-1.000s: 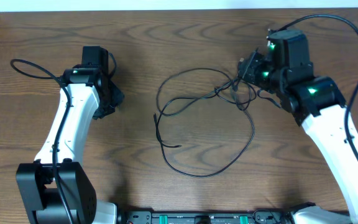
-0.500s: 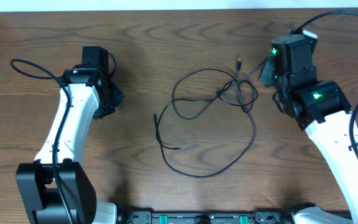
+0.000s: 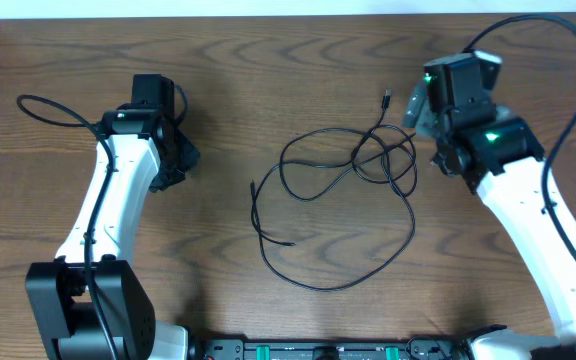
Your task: Untangle cables
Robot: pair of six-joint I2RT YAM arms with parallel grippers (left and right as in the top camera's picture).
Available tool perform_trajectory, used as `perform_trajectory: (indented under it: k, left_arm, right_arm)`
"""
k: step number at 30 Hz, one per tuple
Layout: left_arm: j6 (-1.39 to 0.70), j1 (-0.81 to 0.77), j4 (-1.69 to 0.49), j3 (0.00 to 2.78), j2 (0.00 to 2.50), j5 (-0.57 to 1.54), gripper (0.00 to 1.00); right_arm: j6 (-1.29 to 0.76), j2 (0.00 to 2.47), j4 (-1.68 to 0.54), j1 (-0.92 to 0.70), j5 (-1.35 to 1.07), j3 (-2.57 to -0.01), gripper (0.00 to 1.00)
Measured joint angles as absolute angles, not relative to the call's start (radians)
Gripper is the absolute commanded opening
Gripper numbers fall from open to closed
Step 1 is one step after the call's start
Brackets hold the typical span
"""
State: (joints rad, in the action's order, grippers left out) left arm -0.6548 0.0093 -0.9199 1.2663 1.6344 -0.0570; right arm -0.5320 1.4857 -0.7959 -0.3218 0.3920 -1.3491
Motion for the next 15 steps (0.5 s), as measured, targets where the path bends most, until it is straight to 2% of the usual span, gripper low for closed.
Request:
perform_trajectory:
  k: [8, 15]
  left_arm:
    - [-0.655, 0.009, -0.92, 1.266, 1.634, -0.057, 0.34]
    - [-0.655, 0.009, -0.919, 1.266, 1.634, -0.057, 0.34]
  right_arm:
    - [-0.53, 1.645, -0.905, -0.341, 0.221, -1.349, 0.99]
    - [-0.529, 1.748, -0.958, -0.371, 0.144, -1.349, 0.91]
